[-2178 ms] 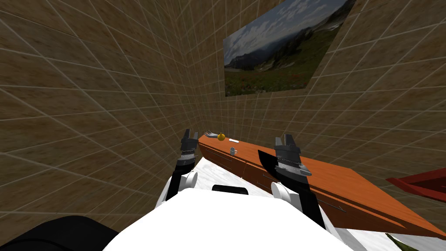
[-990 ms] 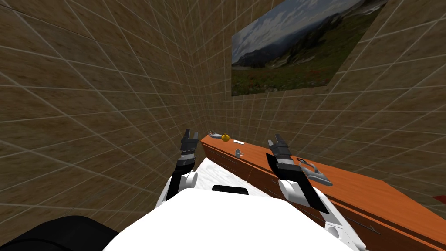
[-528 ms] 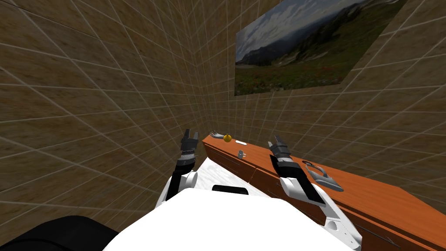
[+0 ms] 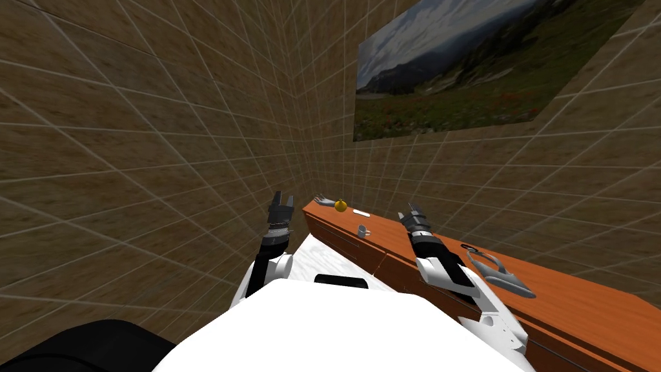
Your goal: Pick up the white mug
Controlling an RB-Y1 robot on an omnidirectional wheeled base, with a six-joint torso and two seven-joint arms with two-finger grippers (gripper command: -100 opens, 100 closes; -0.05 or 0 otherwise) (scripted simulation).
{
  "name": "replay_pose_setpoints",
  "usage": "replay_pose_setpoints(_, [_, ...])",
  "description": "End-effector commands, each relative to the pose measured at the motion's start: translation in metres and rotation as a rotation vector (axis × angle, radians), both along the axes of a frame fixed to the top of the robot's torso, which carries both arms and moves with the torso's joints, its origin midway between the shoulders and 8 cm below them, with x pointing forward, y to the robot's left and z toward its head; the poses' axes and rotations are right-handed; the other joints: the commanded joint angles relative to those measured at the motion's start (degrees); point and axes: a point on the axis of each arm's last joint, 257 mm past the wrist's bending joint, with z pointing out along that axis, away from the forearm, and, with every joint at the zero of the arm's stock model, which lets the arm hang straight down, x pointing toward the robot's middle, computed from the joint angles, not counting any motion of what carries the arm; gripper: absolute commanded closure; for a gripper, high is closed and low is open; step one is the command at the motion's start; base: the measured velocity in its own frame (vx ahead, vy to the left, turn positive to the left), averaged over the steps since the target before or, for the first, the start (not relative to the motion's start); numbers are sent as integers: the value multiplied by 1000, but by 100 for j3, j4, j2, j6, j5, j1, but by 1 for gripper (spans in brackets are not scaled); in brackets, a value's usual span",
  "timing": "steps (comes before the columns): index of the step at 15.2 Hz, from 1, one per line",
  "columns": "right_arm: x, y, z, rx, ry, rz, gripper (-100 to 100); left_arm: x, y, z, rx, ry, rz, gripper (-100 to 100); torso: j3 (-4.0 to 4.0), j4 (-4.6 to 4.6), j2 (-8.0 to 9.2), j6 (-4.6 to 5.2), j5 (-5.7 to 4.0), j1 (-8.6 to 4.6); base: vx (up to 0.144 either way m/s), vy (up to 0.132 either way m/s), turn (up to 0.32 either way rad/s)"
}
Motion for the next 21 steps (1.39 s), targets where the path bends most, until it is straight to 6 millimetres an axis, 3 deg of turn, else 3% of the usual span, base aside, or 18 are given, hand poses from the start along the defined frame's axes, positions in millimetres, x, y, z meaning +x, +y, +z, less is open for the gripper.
replay_pose_setpoints(1, [4, -17, -18, 54, 49, -28, -100, 0, 0, 0, 0, 0, 0, 0, 0, 0, 0, 0, 0, 0, 45, 75, 56])
replay_pose_setpoints(4, [4, -18, -21, 97, 52, -27, -100, 0, 0, 0, 0, 0, 0, 0, 1, 0, 2, 0, 1, 3, 29, 59, 25])
replay_pose_setpoints(5, [8, -32, -35, 138, 89, -56, -100, 0, 0, 0, 0, 0, 0, 0, 4, 2, 8, 1, -1, -6, 28, 45, 59])
replay_pose_setpoints(7, [8, -33, -38, 172, 92, -57, -100, 0, 0, 0, 0, 0, 0, 0, 3, 1, 4, -1, -1, -3, 35, 53, 46])
replay_pose_setpoints(8, [11, -47, -51, 205, 126, -89, -100, 0, 0, 0, 0, 0, 0, 0, 3, 1, 5, 0, -1, -5, 42, 72, 54])
replay_pose_setpoints(11, [11, -49, -55, 252, 130, -92, -100, 0, 0, 0, 0, 0, 0, 0, 1, 0, 2, 0, 0, -1, 36, 52, 29])
replay_pose_setpoints(12, [13, -63, -68, 298, 161, -128, -100, 0, 0, 0, 0, 0, 0, 0, 4, 1, 7, 1, -1, -8, 25, 44, 57])
replay_pose_setpoints(14, [12, -64, -72, 336, 165, -132, -100, 0, 0, 0, 0, 0, 0, 0, 3, 1, 6, -1, -2, -5, 34, 55, 48])
replay_pose_setpoints(15, [14, -77, -84, 374, 189, -167, -100, 0, 0, 0, 0, 0, 0, 0, 3, 1, 5, 0, -1, -4, 48, 67, 64])
replay_pose_setpoints(18, [12, -78, -90, 424, 197, -177, -100, 0, 0, 0, 0, 0, 0, 0, -1, 0, -1, 0, 1, 2, 44, 57, 27])
replay_pose_setpoints(19, [11, -92, -105, 476, 227, -220, -100, 0, 0, 0, 0, 0, 0, 0, 2, 1, 4, 1, -1, -5, 27, 46, 46])
replay_pose_setpoints(21, [11, -92, -107, 515, 225, -226, -100, 0, 0, 0, 0, 0, 0, 0, 2, 1, 3, -1, -1, -3, 38, 52, 52])
